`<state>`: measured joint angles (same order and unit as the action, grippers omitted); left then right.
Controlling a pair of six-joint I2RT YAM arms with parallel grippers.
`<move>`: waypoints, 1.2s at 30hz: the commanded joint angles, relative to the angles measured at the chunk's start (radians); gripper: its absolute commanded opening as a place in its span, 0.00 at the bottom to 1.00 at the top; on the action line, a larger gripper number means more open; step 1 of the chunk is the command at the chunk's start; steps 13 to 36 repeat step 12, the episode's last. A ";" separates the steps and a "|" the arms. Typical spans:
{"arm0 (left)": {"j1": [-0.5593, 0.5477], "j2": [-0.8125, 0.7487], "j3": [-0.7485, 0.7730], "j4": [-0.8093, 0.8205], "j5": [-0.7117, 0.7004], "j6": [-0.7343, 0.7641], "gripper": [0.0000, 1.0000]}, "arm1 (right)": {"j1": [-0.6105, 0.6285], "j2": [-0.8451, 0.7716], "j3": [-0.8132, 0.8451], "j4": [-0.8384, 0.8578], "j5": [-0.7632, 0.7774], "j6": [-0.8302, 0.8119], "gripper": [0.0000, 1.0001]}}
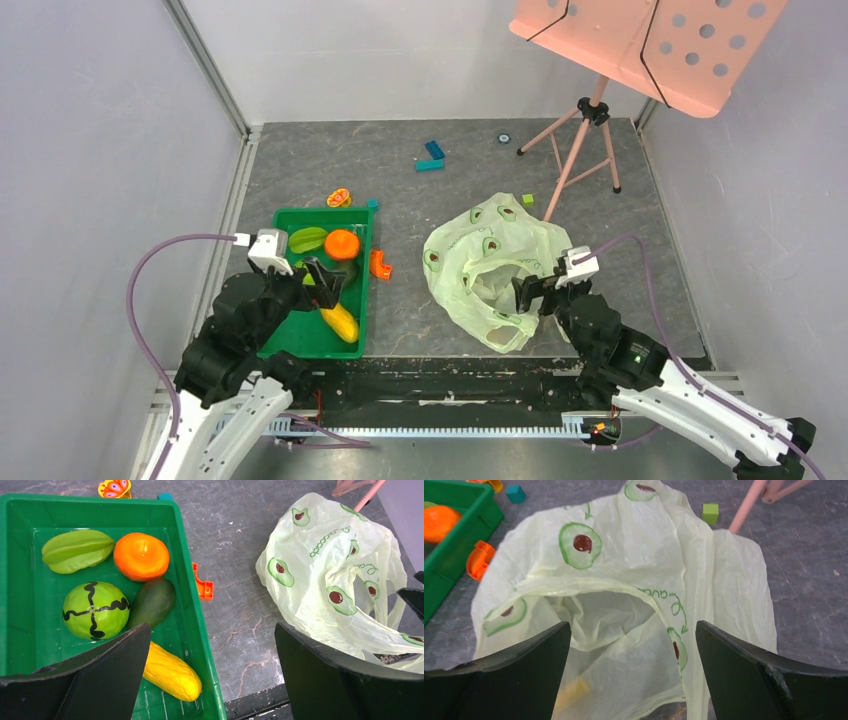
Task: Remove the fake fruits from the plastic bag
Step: Reset both arms
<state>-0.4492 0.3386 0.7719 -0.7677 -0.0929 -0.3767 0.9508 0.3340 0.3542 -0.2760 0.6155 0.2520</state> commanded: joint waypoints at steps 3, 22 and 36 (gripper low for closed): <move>0.004 0.015 -0.022 0.074 0.031 -0.027 1.00 | 0.001 -0.014 -0.031 -0.027 0.053 0.058 0.98; 0.004 0.014 -0.030 0.093 0.046 -0.031 1.00 | 0.000 -0.017 -0.017 -0.071 0.046 0.111 0.98; 0.004 0.014 -0.030 0.093 0.046 -0.031 1.00 | 0.000 -0.017 -0.017 -0.071 0.046 0.111 0.98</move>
